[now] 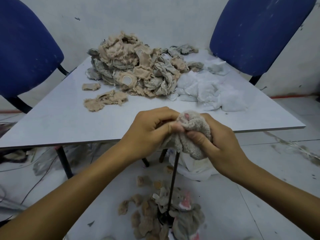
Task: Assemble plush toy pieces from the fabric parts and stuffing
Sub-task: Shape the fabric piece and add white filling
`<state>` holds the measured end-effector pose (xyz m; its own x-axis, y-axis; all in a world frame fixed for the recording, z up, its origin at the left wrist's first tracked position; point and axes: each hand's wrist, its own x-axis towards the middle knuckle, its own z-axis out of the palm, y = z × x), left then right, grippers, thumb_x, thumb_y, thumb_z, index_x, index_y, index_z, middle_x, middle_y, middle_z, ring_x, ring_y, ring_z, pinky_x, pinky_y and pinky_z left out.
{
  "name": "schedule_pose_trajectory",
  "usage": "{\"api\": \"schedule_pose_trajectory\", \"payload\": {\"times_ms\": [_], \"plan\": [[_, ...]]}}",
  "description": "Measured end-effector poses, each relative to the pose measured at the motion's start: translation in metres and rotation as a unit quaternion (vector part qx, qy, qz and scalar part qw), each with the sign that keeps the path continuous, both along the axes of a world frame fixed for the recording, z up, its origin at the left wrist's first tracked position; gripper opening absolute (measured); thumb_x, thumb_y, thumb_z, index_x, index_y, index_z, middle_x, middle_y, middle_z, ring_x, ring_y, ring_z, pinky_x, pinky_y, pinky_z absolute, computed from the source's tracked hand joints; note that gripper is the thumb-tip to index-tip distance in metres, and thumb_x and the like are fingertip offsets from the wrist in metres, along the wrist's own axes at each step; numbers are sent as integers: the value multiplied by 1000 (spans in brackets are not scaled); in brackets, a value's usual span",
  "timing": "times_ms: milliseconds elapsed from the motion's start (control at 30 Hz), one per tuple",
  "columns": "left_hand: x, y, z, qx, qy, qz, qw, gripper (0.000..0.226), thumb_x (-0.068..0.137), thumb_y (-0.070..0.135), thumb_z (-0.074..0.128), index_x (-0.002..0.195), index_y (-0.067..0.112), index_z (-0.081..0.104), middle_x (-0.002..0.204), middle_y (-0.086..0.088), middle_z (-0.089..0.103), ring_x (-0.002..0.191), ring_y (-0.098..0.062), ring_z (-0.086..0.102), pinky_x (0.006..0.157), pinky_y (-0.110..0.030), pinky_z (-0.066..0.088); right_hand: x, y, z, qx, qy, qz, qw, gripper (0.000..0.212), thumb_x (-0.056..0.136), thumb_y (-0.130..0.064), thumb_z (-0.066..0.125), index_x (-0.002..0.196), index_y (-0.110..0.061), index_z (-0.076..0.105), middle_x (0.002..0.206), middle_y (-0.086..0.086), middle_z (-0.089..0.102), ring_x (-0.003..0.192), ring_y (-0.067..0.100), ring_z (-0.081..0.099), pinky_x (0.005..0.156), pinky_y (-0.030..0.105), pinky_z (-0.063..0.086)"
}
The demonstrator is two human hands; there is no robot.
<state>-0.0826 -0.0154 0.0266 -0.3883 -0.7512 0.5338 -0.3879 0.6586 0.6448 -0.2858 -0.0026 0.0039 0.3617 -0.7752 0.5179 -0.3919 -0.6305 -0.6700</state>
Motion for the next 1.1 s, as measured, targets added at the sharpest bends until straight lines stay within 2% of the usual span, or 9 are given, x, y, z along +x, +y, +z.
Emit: {"api": "schedule_pose_trajectory", "payload": {"times_ms": [200,333,433,500,600,667,833,1000,1100], "plan": [[7,-5,-19,78,-165,-55,982,11,92,10,67,90,8,77,86,-7,72,81,-18,64,73,-40,50,-1,-6,-19,102,177,78,976,8,91,-58,47,86,-53,51,84,-38,58,85,-18,54,69,8,36],[10,-6,-12,42,-166,-51,984,11,89,16,71,92,7,77,86,-7,70,80,-22,63,71,-44,49,-1,-3,-15,109,68,44,991,30,78,-53,66,105,-49,55,96,-27,64,91,-6,60,75,16,46],[9,-1,-4,106,-17,-56,993,16,79,15,76,93,8,75,86,-5,72,83,-21,67,75,-41,56,-1,0,1,109,-127,-5,986,57,67,-42,85,117,-36,59,94,-4,65,84,14,68,70,34,61],[11,-3,1,168,44,-83,981,14,80,13,77,93,13,73,87,0,72,80,-19,68,72,-34,56,0,1,12,69,-202,-10,977,59,69,-33,88,119,-32,57,92,1,65,81,16,68,65,32,61],[12,-5,-4,178,-90,-82,976,16,85,17,74,100,21,69,88,12,68,79,-3,63,68,-18,51,6,2,17,59,-187,0,981,56,72,-26,86,119,-32,56,87,-3,66,86,15,69,65,27,58],[10,-4,-11,179,-155,-73,969,28,81,27,73,105,38,64,99,15,68,91,-1,63,76,-24,52,11,3,8,66,-126,5,990,52,73,-26,85,116,-32,58,90,-7,66,91,16,69,70,29,57],[3,2,-17,233,-33,-90,968,63,71,29,85,127,32,55,114,13,65,108,-10,64,92,-43,53,10,1,-10,81,-98,16,992,44,73,-36,84,109,-30,60,100,-12,68,95,12,67,81,28,54],[2,5,-10,173,67,-46,982,49,66,16,88,109,19,64,102,-13,65,97,-32,65,86,-59,52,-1,-4,-15,137,-104,42,984,30,76,-39,77,99,-25,62,87,-13,66,81,6,63,69,25,52],[1,3,-4,134,140,-56,979,33,69,17,85,96,15,68,91,-12,67,83,-26,67,74,-47,57,-1,-4,-15,79,-153,24,985,23,79,-36,81,94,-29,65,85,-15,67,77,3,63,67,18,51]]}}
